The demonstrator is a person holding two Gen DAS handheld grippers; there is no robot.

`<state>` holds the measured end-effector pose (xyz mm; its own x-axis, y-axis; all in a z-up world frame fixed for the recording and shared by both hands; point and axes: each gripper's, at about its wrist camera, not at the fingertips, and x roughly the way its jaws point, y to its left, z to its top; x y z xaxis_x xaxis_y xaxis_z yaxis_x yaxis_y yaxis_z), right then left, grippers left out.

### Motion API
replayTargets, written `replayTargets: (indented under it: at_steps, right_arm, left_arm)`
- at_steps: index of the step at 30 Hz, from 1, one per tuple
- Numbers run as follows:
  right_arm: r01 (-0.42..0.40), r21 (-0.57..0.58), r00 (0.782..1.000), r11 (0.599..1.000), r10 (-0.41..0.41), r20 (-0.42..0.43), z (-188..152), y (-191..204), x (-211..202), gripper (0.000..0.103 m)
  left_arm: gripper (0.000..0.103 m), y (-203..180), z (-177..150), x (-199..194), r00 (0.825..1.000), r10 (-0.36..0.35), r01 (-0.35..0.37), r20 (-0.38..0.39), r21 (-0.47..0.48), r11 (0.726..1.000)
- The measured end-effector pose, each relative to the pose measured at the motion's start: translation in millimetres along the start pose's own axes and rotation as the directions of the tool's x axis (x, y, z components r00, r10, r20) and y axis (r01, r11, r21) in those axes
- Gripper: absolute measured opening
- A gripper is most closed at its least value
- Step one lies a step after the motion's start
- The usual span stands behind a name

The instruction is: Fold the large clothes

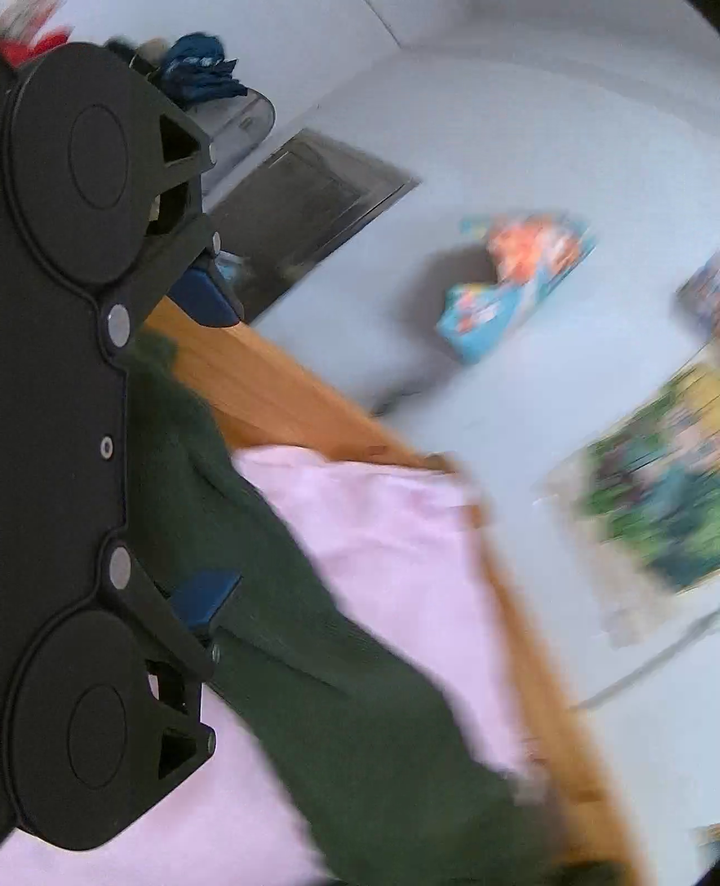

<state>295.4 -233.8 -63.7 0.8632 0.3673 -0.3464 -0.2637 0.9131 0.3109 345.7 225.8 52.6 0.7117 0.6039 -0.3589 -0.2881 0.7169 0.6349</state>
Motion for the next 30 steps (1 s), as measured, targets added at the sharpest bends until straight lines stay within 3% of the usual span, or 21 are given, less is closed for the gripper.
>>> replayTargets:
  at_steps: [2,5,6,8,10,15,18,21,24,25,27,28,30]
  right_arm:
    - [-0.013,0.003,1.000,1.000,0.013,0.014,2.9,-2.4,-2.6,0.103]
    - [0.000,-0.001,1.000,1.000,0.000,0.025,-0.3,-2.0,-4.1,0.103]
    - [0.007,-0.003,1.000,1.000,-0.007,0.023,-3.4,-2.7,-6.0,0.103]
    - [0.016,0.005,1.000,1.000,-0.016,0.017,-8.2,-3.2,-10.3,0.103]
    - [0.024,0.008,1.000,1.000,-0.024,0.015,-9.2,-5.5,-15.0,0.103]
    - [0.039,0.005,0.999,0.999,-0.039,0.031,-6.8,-7.7,-26.9,0.103]
    - [0.039,0.016,0.998,0.999,-0.039,0.039,-3.2,-8.5,-32.0,0.103]
    - [0.022,0.027,0.999,0.999,-0.023,0.048,0.9,-7.0,-38.0,0.103]
    - [-0.007,0.038,0.998,0.999,0.005,0.055,5.0,-5.9,-45.3,0.103]
    - [-0.024,0.047,0.998,0.999,0.021,0.060,7.3,-6.0,-48.6,0.103]
    - [-0.049,0.061,0.996,0.997,0.044,0.075,11.1,-7.5,-55.5,0.103]
    - [-0.048,0.068,0.995,0.997,0.042,0.085,12.9,-9.1,-59.0,0.103]
    - [-0.027,0.083,0.994,0.996,0.017,0.112,16.8,-13.5,-66.2,0.103]
  left_arm:
    - [0.086,9.6,8.3,13.1,0.996,-0.015,0.018,-0.088,0.025,1.000]
    - [0.082,15.8,17.2,32.7,0.973,-0.069,0.076,-0.222,0.024,0.997]
    - [0.073,20.0,17.2,35.1,0.963,-0.083,0.093,-0.257,0.025,0.995]
    - [0.036,17.6,17.7,43.3,0.942,-0.122,0.128,-0.312,0.000,0.992]
    - [0.020,17.8,21.6,39.1,0.934,-0.114,0.105,-0.339,-0.046,0.993]
    - [0.013,15.8,36.4,-2.8,0.927,-0.131,0.113,-0.350,-0.073,0.991]
    - [0.013,17.1,54.8,-46.6,0.908,-0.248,0.198,-0.337,-0.175,0.964]
    - [0.012,18.0,75.1,-100.1,0.846,-0.466,0.367,-0.258,-0.350,0.862]
    - [0.012,7.2,93.1,-146.0,0.737,-0.661,0.541,-0.138,-0.466,0.700]
    - [0.012,0.3,99.0,-159.2,0.691,-0.717,0.592,-0.093,-0.496,0.635]
    - [0.012,-18.8,109.2,-178.8,0.612,-0.790,0.660,-0.031,-0.530,0.532]
    - [0.012,-31.4,115.4,-187.0,0.578,-0.816,0.688,-0.006,-0.536,0.490]
    - [0.012,-58.6,128.9,-200.0,0.528,-0.849,0.733,0.032,-0.522,0.436]
